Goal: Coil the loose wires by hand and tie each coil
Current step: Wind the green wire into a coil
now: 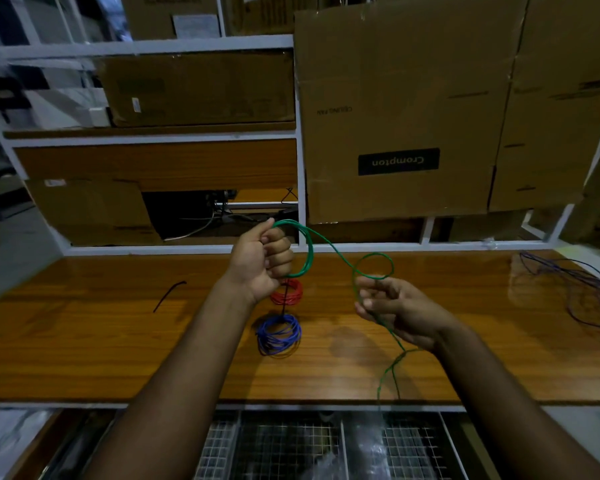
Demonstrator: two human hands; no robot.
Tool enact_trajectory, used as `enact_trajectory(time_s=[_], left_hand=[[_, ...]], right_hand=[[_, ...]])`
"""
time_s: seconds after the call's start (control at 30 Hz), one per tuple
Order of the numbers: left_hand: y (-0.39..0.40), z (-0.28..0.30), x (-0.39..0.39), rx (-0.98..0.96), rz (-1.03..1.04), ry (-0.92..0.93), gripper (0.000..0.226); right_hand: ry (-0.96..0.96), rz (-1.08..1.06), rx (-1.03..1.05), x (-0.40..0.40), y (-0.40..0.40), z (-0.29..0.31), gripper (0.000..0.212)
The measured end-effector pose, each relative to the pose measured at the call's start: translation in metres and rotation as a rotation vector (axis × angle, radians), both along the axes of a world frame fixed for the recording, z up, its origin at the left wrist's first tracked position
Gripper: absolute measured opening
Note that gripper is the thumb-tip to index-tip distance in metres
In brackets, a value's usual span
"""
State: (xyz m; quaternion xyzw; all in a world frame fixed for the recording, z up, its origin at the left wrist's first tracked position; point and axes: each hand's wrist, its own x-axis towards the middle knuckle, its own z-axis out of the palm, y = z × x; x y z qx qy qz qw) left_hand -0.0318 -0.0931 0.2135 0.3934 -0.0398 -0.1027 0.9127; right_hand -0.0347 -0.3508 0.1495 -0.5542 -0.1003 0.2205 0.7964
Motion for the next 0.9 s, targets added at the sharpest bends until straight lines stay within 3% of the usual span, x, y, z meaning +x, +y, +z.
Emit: enact_trajectory(time_s=[0.1,0.37,0.57,0.63,0.77,0.83,0.9], left_hand=[[0.001,-0.005,0.002,0.007,0.055,0.033,0.051],[-0.002,-0.013,0.009,0.077,0.186,0.077,0.051],[-0.003,-0.027,0.009,0.163,0.053,0.057,0.049],[-0.003,-0.026,0.007,0.186,-0.006,0.043,0.051],[-0.002,-0.022,0.004,0.174,-0.031,0.007,0.05],[-0.001,-0.02,0.005,0.143,-0.017,-0.006,0.048],[0.0,-0.02,0.008,0.114,-0.007,-0.01,0.049]], right_hand=[[-0.058,-0.264,-0.157,-0.012,0.012,-0.002,0.025],[-0.436,-0.447,-0.378,-0.047,0.031,0.018,0.018],[-1.019,-0.9,-0.834,-0.041,0.025,0.042,0.017],[-1.064,-0.967,-0.999,-0.029,0.019,0.044,0.021],[-1.006,-0.895,-1.359,-0.008,0.009,0.048,0.024],[-1.011,-0.715,-1.461,0.002,0.005,0.046,0.025],[-0.914,-0.446,-1.405,0.007,0.005,0.04,0.026]])
